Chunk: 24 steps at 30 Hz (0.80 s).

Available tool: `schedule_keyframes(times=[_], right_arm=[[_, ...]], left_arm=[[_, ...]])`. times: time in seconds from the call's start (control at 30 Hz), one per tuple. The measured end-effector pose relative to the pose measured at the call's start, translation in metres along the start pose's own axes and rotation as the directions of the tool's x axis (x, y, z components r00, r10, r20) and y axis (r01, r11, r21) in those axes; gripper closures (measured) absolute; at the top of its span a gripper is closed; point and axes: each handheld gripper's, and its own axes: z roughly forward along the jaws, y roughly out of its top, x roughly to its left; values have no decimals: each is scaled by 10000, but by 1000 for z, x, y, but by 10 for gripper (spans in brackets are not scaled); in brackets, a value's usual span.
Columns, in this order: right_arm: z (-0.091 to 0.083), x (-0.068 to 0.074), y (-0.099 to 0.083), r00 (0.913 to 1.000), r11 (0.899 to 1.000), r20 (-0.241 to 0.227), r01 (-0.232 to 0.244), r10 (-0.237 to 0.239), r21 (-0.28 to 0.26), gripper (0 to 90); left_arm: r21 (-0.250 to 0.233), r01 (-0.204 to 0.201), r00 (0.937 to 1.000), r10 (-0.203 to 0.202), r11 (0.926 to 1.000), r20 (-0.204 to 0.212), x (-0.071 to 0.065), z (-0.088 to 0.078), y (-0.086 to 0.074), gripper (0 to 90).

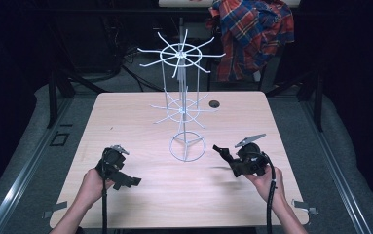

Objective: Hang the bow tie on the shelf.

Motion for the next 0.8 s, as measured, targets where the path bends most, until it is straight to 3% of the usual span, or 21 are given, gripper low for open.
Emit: schedule_keyframes(times=[0.43, 0.8], right_arm=[[-5, -5, 10, 9994, 9990, 122, -314, 318, -331, 756], [-14, -8, 30, 9979, 9914, 91, -623, 638, -1151, 758]], left_arm=[[31, -48, 10000, 48, 10000, 27, -1, 1, 1, 0], [32, -24, 10000, 24, 10000, 3, 0, 0, 0, 0]])
